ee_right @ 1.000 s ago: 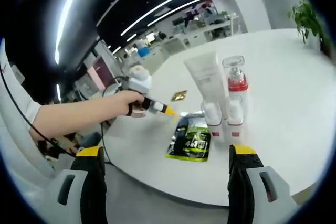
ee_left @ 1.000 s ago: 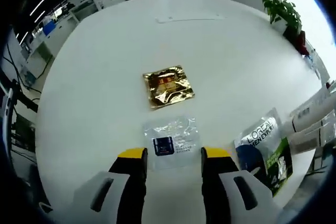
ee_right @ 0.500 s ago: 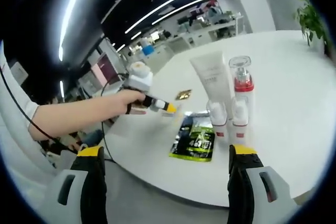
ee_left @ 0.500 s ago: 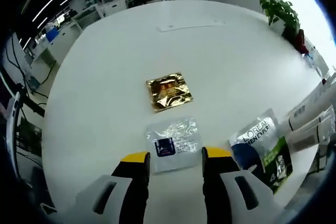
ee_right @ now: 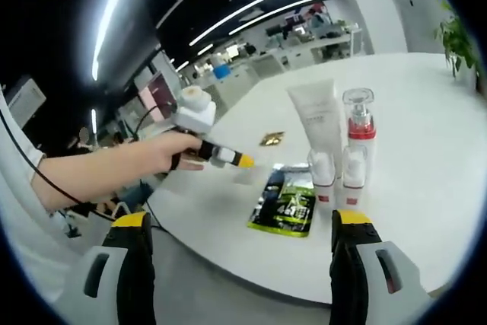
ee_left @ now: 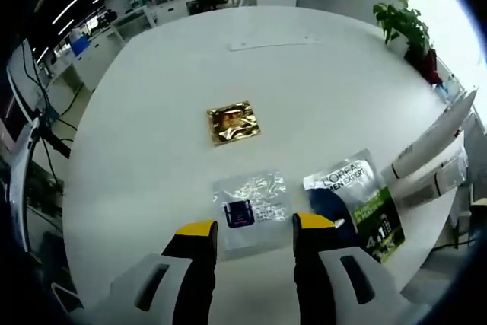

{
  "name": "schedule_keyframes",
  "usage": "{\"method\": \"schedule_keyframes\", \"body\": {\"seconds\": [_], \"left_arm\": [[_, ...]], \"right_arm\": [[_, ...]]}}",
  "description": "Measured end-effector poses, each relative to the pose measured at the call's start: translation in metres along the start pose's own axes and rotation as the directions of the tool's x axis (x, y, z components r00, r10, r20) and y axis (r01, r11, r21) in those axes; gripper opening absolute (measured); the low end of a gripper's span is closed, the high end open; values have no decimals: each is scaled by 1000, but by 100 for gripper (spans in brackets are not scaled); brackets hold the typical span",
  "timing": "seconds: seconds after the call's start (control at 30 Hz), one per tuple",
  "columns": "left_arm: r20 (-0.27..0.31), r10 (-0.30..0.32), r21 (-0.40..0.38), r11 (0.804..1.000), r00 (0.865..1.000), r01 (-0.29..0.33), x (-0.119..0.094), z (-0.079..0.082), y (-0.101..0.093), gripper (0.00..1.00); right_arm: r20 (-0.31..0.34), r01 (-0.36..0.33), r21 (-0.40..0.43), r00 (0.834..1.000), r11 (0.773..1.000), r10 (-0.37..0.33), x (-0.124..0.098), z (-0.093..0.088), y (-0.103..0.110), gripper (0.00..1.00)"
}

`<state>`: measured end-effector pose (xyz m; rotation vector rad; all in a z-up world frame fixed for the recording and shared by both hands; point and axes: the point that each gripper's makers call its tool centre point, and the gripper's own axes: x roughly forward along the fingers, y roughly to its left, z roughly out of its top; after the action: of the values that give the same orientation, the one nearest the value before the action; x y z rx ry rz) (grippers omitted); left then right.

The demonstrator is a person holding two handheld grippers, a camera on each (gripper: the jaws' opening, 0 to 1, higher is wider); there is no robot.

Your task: Arrange the skincare products in the storage area until every visible bottle or jar stands upright without overlapping.

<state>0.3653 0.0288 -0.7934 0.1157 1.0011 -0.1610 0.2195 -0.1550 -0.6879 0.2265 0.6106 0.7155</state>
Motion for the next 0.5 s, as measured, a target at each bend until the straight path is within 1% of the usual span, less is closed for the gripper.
{"method": "schedule_keyframes", "body": {"seconds": [0.13, 0.27, 0.4, 0.5], "left_arm": [[3, -4, -8, 1000, 1000, 4, -9, -11, -4, 42], [7, 0, -20, 1000, 1000, 0, -19, -21, -5, 42], [1, 8, -30, 1000, 1000, -7, -24, -30, -4, 42], [-5, 4, -46, 999, 1000, -4, -26, -38, -7, 42]], "right_arm": [[3, -1, -6, 1000, 1000, 1, 0, 1, 1, 97], [-2, -10, -21, 1000, 1000, 10, 0, 0, 3, 97], [-3, -15, -24, 1000, 1000, 15, 1, 0, 4, 97], [-8, -18, -30, 1000, 999, 18, 3, -1, 5, 97]]}}
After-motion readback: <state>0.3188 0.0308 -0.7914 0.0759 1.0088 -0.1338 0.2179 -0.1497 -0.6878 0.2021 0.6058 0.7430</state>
